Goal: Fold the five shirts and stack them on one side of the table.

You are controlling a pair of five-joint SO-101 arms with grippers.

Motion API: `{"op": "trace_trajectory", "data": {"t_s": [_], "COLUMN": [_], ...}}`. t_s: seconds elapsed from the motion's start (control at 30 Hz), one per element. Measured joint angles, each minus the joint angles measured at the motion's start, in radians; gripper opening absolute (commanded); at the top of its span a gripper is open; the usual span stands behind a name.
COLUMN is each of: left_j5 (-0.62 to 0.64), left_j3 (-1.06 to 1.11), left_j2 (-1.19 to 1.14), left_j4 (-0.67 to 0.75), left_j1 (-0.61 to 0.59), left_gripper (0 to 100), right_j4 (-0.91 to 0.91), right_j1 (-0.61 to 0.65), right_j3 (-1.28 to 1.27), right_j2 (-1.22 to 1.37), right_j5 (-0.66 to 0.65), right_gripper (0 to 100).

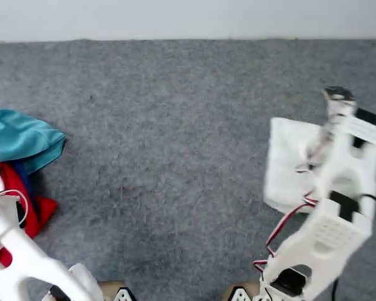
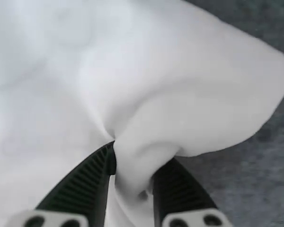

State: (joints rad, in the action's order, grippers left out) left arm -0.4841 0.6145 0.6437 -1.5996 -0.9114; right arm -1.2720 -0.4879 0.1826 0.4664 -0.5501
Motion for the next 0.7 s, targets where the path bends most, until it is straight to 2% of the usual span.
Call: {"op": "trace_trajectory", "data": {"t_s": [0.17, 0.33, 0.47, 0.53, 0.7], "left_j5": [0.000, 0.000, 0.000, 0.000, 0.000], "left_j3": [0.000, 0.000, 0.000, 0.000, 0.000], "left_j2": [0.000, 0.000, 0.000, 0.000, 0.000], "left_j4": [0.000, 0.000, 0.000, 0.000, 0.000], "left_j1": [0.000, 0.000, 0.000, 0.000, 0.000], "left_gripper": [2, 2, 2, 2, 2], "right_j4": [0.186, 0.325, 0.321, 0.293, 0.176], "right_j1": [-0.157, -0.239, -0.247, -0.252, -0.256], "right_j3": [0.000, -0.002, -0.002, -0.002, 0.000], "right_j2": [0.018, 0.064, 0.064, 0.046, -0.083], "right_j5": [-0.238, -0.348, -0.364, -0.345, -0.210], "right_gripper": [0.9, 3.9, 24.0, 30.5, 32.5]}}
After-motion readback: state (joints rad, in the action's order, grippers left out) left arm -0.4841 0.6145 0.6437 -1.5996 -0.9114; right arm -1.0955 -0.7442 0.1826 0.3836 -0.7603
